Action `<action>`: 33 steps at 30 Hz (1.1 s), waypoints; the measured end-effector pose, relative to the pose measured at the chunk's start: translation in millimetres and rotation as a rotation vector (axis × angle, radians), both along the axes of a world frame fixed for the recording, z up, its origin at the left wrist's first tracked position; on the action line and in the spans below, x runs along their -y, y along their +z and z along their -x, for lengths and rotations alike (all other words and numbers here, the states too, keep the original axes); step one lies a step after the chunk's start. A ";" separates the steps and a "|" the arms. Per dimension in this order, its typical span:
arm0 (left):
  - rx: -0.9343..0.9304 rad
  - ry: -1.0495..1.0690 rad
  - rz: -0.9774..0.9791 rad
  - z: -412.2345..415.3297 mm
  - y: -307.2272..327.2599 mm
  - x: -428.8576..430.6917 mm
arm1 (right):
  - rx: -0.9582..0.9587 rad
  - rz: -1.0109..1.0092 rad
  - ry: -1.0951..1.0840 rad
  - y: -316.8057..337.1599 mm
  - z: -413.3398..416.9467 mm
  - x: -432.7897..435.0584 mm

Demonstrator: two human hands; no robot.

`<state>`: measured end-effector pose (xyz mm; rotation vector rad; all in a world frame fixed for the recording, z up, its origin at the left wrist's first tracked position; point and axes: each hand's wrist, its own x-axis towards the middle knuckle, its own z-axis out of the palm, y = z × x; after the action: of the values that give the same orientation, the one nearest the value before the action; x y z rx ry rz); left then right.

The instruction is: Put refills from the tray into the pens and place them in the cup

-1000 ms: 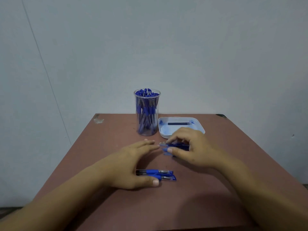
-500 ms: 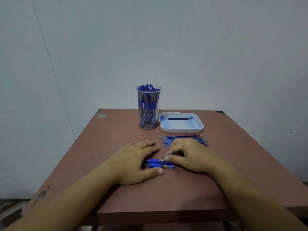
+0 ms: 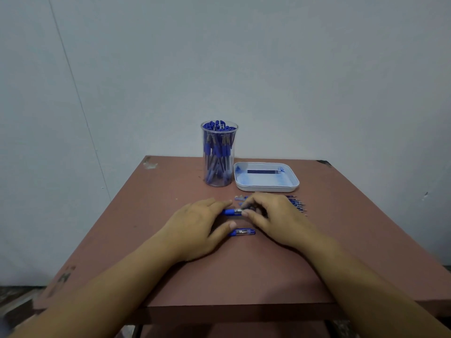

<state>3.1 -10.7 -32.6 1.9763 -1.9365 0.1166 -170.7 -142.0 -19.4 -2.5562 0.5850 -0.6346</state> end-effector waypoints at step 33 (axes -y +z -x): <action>-0.322 -0.004 0.243 -4.5 -4.3 11.6 | 0.163 -0.065 -0.024 -4.0 -6.5 -5.7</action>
<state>7.6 -22.2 -36.8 1.7141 -1.6380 0.0280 -164.2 -136.3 -23.5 -2.4125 0.5715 -0.8100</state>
